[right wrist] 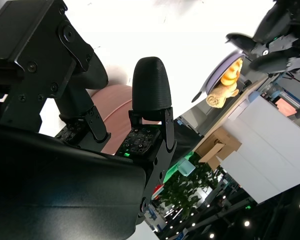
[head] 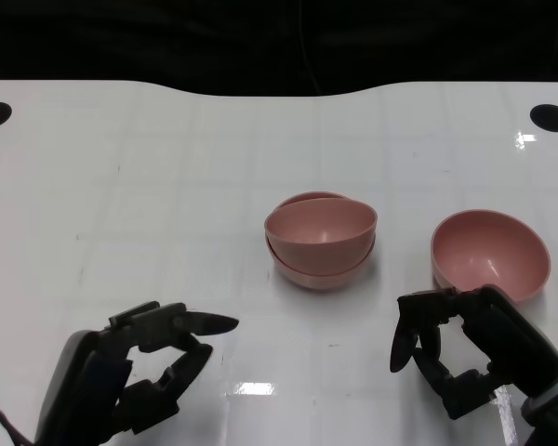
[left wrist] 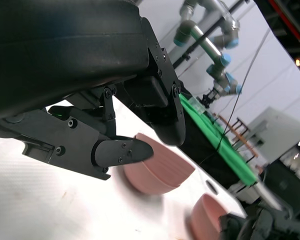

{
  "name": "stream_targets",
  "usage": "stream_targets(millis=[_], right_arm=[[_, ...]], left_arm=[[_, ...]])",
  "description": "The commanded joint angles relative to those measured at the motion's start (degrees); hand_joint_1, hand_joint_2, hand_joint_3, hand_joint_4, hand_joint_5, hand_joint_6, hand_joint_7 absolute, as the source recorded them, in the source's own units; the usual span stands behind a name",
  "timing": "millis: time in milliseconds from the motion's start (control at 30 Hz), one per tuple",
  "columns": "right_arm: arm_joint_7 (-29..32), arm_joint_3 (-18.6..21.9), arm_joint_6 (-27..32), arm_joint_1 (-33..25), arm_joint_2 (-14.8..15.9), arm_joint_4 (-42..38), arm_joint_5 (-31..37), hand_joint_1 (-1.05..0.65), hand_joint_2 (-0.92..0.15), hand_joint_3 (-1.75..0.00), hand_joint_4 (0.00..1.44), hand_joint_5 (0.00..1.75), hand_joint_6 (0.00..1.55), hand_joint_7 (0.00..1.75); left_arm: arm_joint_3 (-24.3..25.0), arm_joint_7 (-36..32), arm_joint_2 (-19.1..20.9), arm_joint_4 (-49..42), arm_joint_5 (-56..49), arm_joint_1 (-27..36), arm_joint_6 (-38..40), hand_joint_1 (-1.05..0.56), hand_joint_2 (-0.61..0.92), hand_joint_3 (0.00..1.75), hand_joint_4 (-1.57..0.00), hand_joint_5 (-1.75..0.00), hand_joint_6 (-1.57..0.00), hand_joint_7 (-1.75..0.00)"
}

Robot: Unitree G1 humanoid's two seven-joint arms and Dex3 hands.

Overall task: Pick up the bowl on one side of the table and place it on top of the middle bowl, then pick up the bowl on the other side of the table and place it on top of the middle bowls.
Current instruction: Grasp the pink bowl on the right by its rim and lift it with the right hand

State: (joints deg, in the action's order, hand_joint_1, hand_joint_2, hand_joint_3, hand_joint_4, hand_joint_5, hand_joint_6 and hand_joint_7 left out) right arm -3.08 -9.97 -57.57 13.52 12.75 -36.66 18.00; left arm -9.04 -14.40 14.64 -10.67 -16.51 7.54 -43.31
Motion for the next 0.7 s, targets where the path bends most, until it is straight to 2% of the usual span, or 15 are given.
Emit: stream_targets(millis=[33, 100, 133, 167, 200, 233, 267, 333, 400, 433, 500, 600, 700], right_arm=[[0.18, 0.53, -0.25, 0.07, 1.0, -0.35, -0.79, 0.17, -0.11, -1.64, 0.9, 1.75, 0.9, 1.27], [0.17, 0.76, 0.33, 0.07, 1.18, 0.0, -0.78, 0.17, -0.13, -1.63, 0.9, 1.75, 0.89, 1.25], [0.02, 0.83, 0.42, 0.12, 1.19, 0.02, -1.03, 0.17, -0.17, -1.58, 0.89, 1.75, 0.89, 1.22], [-0.21, 0.86, 0.62, 0.15, 1.22, 0.11, -1.29, 0.17, -0.19, -1.55, 0.88, 1.75, 0.88, 1.2], [-0.63, 0.86, 0.91, 0.28, 1.29, 0.15, -1.71, 0.16, -0.22, -1.5, 0.86, 1.75, 0.88, 1.18], [-1.12, 0.83, 1.19, 0.43, 1.37, 0.16, -2.23, 0.14, -0.28, -1.35, 0.81, 1.66, 0.84, 1.09], [-1.48, 0.91, 1.87, 0.51, 1.51, 0.53, -2.49, 0.14, -0.31, -1.28, 0.79, 1.59, 0.83, 1.04], [-1.76, 1.23, 3.8, 0.4, 2.02, 2.23, -2.22, 0.07, -0.38, -1.07, 0.72, 1.31, 0.74, 0.85], [-1.21, 1.93, 6.41, -0.14, 2.79, 5.54, -0.83, 0.03, -0.44, -0.91, 0.67, 1.19, 0.69, 0.71], [-0.95, 2.23, 7.59, -0.47, 3.09, 7.18, -0.28, -0.01, -0.52, -0.71, 0.59, 1.05, 0.63, 0.6], [-0.58, 2.72, 9.87, -1.15, 3.54, 10.12, 0.55, -0.05, -0.6, -0.52, 0.52, 0.94, 0.58, 0.5], [1.81, 4.21, 15.36, -2.59, 5.1, 16.19, 5.9, -0.2, -0.74, -0.2, 0.41, 0.83, 0.49, 0.36], [4.43, 4.8, 21.17, -4.0, 5.54, 21.54, 11.03, -0.32, -0.78, -0.07, 0.33, 0.78, 0.44, 0.28]], left_arm=[[1.58, 1.04, -0.88, -2.16, 2.04, 0.81, -1.48, -0.02, 0.44, 1.28, -0.83, -1.58, -0.84, -1.15], [2.67, 0.13, -1.8, -4.55, 1.63, 0.3, -2.88, -0.01, 0.39, 1.41, -0.85, -1.69, -0.85, -1.32], [3.13, -0.06, -2.26, -5.56, 1.64, 0.06, -3.49, -0.01, 0.36, 1.47, -0.87, -1.72, -0.85, -1.43], [3.59, -0.13, -2.72, -6.46, 1.71, -0.16, -4.01, -0.01, 0.35, 1.5, -0.88, -1.73, -0.85, -1.47], [3.96, 0.0, -3.23, -7.51, 2.12, -0.6, -4.62, -0.01, 0.34, 1.51, -0.88, -1.74, -0.85, -1.5], [4.3, 0.08, -3.64, -8.49, 2.25, -1.08, -5.25, -0.02, 0.35, 1.51, -0.89, -1.74, -0.84, -1.54], [4.56, 0.24, -3.84, -9.57, 2.26, -1.64, -5.98, -0.02, 0.35, 1.51, -0.89, -1.74, -0.84, -1.55], [4.96, 0.64, -4.13, -11.3, 2.2, -2.48, -7.31, -0.02, 0.35, 1.5, -0.89, -1.75, -0.83, -1.56], [5.28, 0.95, -4.32, -12.31, 2.1, -2.88, -8.09, -0.01, 0.35, 1.5, -0.89, -1.75, -0.83, -1.56], [5.42, 1.04, -4.38, -12.66, 2.02, -3.0, -8.4, -0.01, 0.34, 1.5, -0.89, -1.75, -0.83, -1.55], [5.61, 1.16, -4.45, -13.15, 1.86, -3.16, -8.85, -0.01, 0.33, 1.51, -0.88, -1.74, -0.84, -1.54], [5.81, 1.36, -4.25, -12.68, 1.06, -2.91, -8.3, -0.01, 0.32, 1.51, -0.88, -1.74, -0.84, -1.53], [5.99, 1.7, -4.08, -12.79, 1.02, -2.97, -8.27, 0.01, 0.31, 1.53, -0.89, -1.73, -0.84, -1.53]])
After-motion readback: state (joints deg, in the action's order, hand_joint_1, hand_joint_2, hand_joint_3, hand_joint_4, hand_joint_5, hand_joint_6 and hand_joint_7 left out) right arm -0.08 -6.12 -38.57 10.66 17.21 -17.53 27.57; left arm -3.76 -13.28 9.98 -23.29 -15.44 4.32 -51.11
